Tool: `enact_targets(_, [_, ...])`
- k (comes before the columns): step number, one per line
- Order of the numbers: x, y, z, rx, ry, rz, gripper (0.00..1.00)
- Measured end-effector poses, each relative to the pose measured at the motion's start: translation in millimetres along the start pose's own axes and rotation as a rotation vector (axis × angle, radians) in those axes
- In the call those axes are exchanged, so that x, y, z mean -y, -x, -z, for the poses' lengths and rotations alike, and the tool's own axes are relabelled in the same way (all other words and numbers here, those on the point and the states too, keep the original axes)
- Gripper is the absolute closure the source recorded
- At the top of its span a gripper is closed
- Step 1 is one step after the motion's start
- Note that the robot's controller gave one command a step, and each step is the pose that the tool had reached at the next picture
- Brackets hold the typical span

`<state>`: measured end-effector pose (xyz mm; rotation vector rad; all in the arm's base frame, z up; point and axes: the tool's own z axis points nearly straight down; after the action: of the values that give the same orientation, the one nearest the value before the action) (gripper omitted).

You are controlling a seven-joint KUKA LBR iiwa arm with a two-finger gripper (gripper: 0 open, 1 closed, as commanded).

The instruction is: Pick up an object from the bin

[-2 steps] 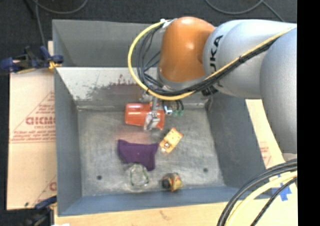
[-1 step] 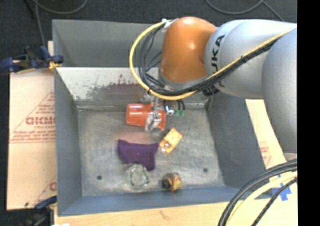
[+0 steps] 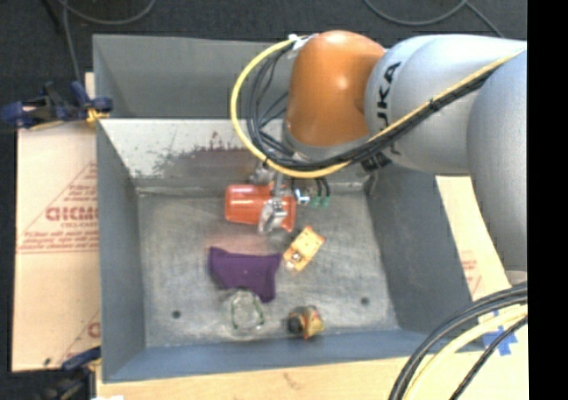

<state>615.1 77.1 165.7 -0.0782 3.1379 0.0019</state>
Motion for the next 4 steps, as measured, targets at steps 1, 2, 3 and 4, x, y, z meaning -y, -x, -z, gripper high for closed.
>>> enact_targets(1, [-4.0,0.5,3.2,0.002,0.0,-0.003,1.0])
enact_targets(2, [-6.0,2.8,0.7,0.002,0.001,-0.008,1.0])
enact_targets(3, [-15.4,5.7,-11.0,0.0,0.0,-0.002,1.0])
enact_targets(4, [-11.7,5.0,-3.0,-0.002,0.001,-0.011,1.0])
